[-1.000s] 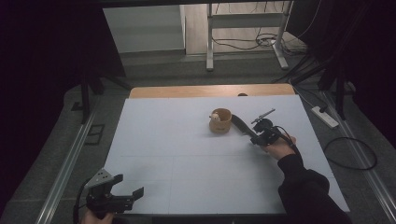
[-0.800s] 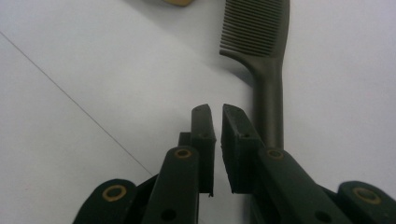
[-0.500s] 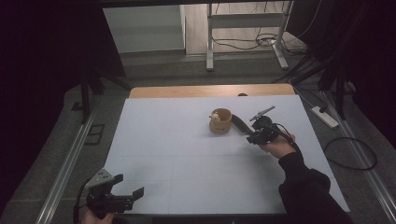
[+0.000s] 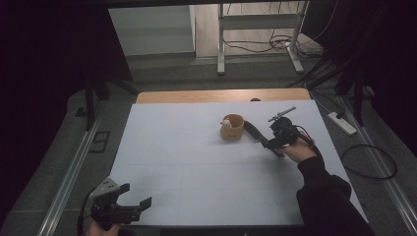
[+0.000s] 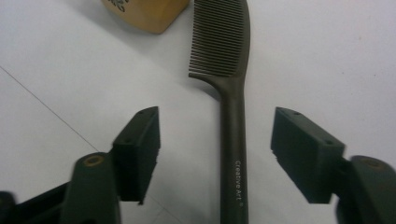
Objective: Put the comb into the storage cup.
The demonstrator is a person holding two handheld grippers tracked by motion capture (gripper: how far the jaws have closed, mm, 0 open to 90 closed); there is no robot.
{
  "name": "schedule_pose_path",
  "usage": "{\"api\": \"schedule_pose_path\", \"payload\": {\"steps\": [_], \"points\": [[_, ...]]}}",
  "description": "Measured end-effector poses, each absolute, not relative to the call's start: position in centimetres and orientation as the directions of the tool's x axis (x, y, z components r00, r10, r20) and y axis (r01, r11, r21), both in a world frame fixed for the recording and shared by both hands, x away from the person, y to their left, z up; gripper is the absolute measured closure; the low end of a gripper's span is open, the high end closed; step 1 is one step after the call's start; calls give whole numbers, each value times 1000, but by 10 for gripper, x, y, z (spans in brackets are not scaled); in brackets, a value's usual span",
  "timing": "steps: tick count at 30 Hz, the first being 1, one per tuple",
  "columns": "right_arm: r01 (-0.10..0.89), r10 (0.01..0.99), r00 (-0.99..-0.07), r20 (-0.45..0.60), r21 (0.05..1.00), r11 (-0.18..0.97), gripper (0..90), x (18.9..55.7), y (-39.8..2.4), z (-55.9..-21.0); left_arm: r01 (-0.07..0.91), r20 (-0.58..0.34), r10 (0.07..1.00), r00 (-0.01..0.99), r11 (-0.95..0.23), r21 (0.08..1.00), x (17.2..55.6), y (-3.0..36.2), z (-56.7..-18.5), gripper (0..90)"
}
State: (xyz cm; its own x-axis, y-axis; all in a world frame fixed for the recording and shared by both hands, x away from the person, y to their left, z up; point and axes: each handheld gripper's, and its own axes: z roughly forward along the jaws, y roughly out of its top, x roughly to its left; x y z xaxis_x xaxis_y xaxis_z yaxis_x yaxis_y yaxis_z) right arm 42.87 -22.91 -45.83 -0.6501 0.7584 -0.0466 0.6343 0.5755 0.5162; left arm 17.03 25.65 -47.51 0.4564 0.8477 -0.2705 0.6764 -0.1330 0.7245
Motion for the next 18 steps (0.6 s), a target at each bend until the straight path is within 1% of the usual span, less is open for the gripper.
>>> {"api": "schedule_pose_path", "payload": {"steps": [1,2,3,4,7,8,12,13,14,18], "points": [[643,765,-643,-41,513,568,252,430,-230,-459,676,-270,848,457,-133,724,170,256,-475,12],[643,765,-643,-41,513,568,252,430,-230,-459,677,-270,848,457,-133,724,170,256,-475,12],[651,770,-637,-38,508,564,203,432,-231,-459,677,-271,848,456,-133,724,170,257,-475,13],[651,770,-637,-38,508,564,203,432,-231,-459,676,-271,848,456,-133,724,170,257,-475,13],[653,770,-637,-39,503,566,115,435,-233,-461,677,-271,847,456,-133,724,170,257,-475,13],[653,770,-637,-39,503,566,115,435,-233,-461,677,-271,847,456,-133,724,170,257,-475,13],[659,772,-635,-26,502,559,64,438,-234,-462,677,-272,847,456,-132,724,170,257,-475,13],[661,774,-633,-25,504,557,45,439,-234,-462,677,-273,847,456,-132,724,171,257,-475,13],[656,775,-630,-40,506,559,0,440,-235,-462,678,-273,847,456,-132,723,171,257,-475,13],[657,779,-625,-49,507,558,0,441,-236,-462,678,-273,847,456,-132,723,171,257,-475,13]]}}
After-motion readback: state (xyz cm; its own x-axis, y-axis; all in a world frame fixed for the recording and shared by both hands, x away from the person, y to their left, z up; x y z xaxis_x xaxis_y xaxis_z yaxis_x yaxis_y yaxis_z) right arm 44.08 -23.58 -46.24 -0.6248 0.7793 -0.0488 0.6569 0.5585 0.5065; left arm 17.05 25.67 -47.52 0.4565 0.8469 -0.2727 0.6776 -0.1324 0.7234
